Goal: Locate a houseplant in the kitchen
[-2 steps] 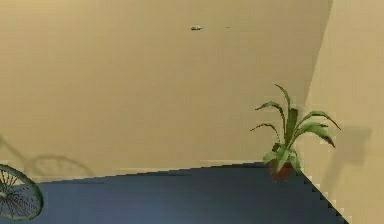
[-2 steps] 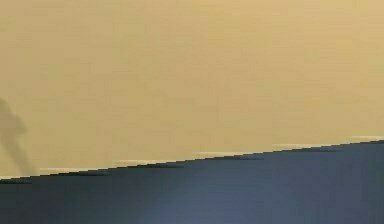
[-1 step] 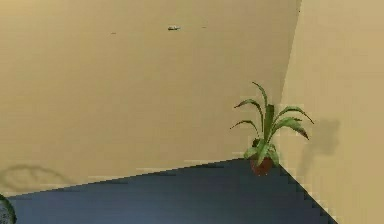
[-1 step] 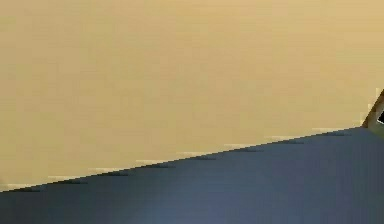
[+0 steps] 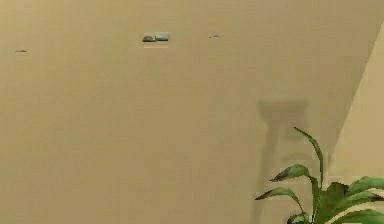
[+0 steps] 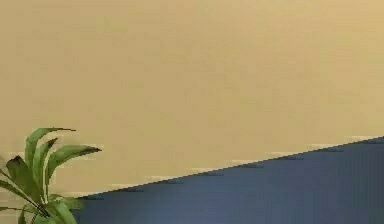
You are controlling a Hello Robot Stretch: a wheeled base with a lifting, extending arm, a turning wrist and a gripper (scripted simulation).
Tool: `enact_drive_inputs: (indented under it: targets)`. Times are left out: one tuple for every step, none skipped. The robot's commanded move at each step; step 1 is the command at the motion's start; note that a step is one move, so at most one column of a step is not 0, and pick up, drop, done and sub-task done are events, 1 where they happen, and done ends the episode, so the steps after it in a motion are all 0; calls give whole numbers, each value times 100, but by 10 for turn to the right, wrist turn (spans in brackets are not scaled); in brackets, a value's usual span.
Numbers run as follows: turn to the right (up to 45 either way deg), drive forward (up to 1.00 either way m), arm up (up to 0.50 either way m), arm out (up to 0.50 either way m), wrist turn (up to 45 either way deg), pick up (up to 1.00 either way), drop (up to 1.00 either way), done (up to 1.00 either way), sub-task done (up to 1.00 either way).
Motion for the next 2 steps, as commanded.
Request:
enact_drive_inputs:
  targets:
    - [390, 0, 0, 0, 0, 0, 0, 0, 0]
    - [0, 0, 0, 0, 0, 0, 0, 100, 0]
